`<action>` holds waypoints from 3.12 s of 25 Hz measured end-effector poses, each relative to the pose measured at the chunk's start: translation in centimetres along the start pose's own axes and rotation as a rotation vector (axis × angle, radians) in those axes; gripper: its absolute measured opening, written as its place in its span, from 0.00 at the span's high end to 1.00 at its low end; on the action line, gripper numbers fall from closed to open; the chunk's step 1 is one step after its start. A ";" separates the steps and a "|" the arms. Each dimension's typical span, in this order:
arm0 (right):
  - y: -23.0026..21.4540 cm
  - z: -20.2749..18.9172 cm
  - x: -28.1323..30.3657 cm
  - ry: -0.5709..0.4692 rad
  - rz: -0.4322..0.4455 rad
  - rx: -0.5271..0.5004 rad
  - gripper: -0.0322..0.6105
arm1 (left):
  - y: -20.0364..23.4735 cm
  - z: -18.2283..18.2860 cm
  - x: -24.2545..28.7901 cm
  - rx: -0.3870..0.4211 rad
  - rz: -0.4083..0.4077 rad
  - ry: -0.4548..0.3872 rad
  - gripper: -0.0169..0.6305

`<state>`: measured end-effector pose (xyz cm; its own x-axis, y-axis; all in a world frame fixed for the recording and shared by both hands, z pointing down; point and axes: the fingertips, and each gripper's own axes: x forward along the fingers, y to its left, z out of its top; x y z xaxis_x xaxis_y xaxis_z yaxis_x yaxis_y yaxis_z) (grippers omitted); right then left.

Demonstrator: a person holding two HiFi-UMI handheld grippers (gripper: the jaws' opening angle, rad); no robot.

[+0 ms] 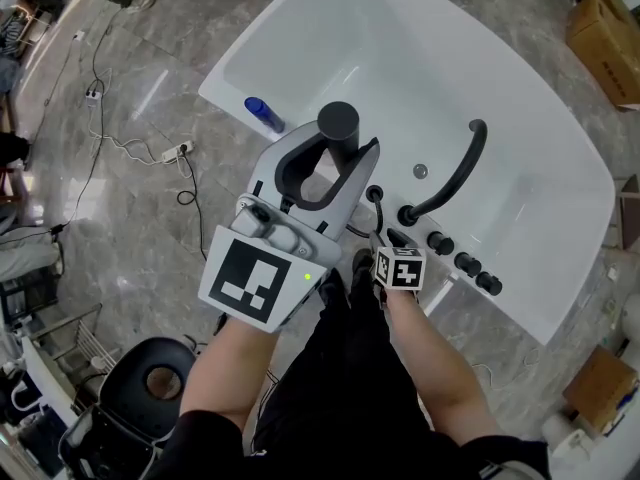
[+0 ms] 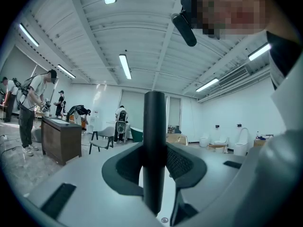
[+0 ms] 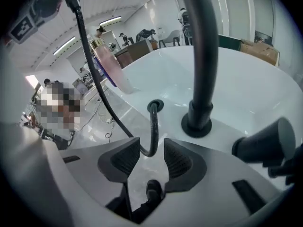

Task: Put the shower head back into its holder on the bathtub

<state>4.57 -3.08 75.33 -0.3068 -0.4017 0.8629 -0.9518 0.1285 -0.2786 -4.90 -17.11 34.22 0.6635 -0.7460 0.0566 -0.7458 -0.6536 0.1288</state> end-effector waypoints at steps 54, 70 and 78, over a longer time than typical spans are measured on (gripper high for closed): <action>3.7 -1.9 5.5 0.009 0.127 0.127 0.62 | 1.8 -3.7 -2.4 -0.005 0.029 -0.004 0.76; 1.7 2.4 0.2 -0.073 -0.003 0.024 0.84 | 0.5 0.9 -3.8 0.011 0.011 -0.045 0.76; 0.7 6.0 -0.7 -0.014 -0.036 -0.002 0.82 | -0.2 5.2 -2.5 0.019 -0.008 -0.083 0.76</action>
<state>4.16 -8.12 71.98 -0.2719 -0.4191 0.8662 -0.9623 0.1157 -0.2461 -6.72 -15.84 28.93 0.6627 -0.7484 -0.0269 -0.7422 -0.6611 0.1098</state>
